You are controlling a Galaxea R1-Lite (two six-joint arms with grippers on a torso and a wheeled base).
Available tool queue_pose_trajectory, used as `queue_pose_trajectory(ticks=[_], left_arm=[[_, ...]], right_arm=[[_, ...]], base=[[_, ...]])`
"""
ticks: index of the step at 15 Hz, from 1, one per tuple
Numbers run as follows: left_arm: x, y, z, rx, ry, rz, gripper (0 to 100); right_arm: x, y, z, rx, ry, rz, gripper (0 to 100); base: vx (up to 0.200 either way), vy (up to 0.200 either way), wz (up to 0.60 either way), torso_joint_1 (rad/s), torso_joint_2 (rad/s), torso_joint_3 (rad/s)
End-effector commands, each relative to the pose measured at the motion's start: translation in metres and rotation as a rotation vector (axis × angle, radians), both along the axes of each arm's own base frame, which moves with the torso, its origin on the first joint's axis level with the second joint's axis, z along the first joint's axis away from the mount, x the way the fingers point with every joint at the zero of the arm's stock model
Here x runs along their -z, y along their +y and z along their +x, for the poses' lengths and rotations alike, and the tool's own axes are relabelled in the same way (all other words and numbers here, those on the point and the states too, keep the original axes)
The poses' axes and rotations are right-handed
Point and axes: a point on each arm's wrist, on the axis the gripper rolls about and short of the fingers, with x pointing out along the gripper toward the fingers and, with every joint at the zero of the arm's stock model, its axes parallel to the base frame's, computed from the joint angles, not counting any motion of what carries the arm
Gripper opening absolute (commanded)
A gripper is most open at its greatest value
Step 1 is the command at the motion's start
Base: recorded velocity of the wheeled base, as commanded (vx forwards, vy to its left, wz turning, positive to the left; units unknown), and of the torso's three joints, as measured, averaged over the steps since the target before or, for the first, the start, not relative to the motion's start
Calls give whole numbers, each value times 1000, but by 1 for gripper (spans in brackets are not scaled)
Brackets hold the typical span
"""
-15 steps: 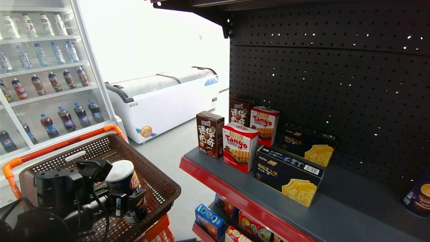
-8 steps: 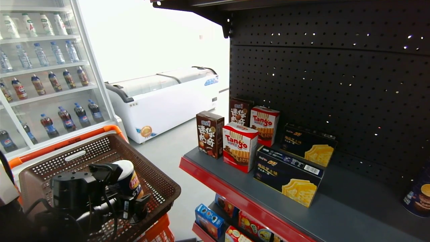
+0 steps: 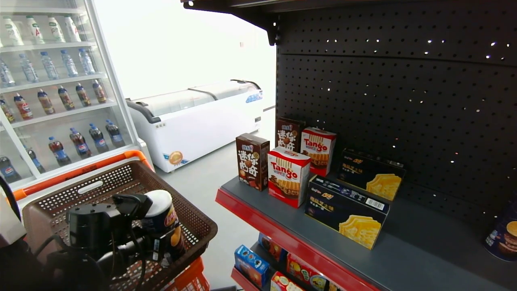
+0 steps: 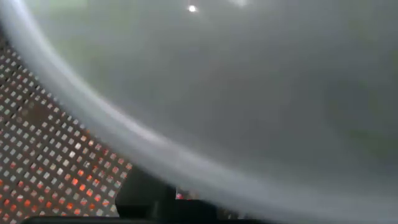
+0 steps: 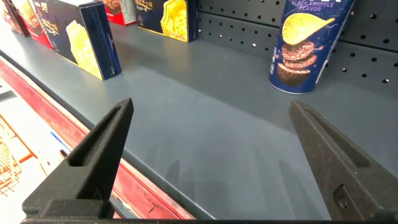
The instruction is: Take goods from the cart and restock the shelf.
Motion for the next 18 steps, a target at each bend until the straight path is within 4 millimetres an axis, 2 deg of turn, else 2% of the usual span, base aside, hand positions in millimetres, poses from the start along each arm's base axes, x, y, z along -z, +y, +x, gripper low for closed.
queue_pose_trajectory(ticks=[1,2,4,6,11,15,17,18], left_arm=[[-34,-8,4,38,-125,-20,0],[-41,-10,5,49,-143,-24,0],[-81,-21,3,133,-207,-52,0],[-108,-29,-10,182,-201,-58,0],[-130,-31,-37,297,-193,-105,0],[-142,-23,-68,345,-182,-124,0],[-147,-19,-95,437,-140,-164,0],[-147,-19,-96,444,-141,-166,0]], right_arm=[[0,0,0,0,2,0,100],[0,0,0,0,2,0,100],[0,0,0,0,2,0,100],[0,0,0,0,2,0,100],[0,0,0,0,2,0,100],[0,0,0,0,2,0,100],[0,0,0,0,2,0,100],[0,0,0,0,2,0,100]], base=[[0,0,0,0,0,0],[0,0,0,0,0,0],[0,0,0,0,0,0],[0,0,0,0,0,0],[0,0,0,0,0,0],[0,0,0,0,0,0],[0,0,0,0,0,0],[0,0,0,0,0,0]])
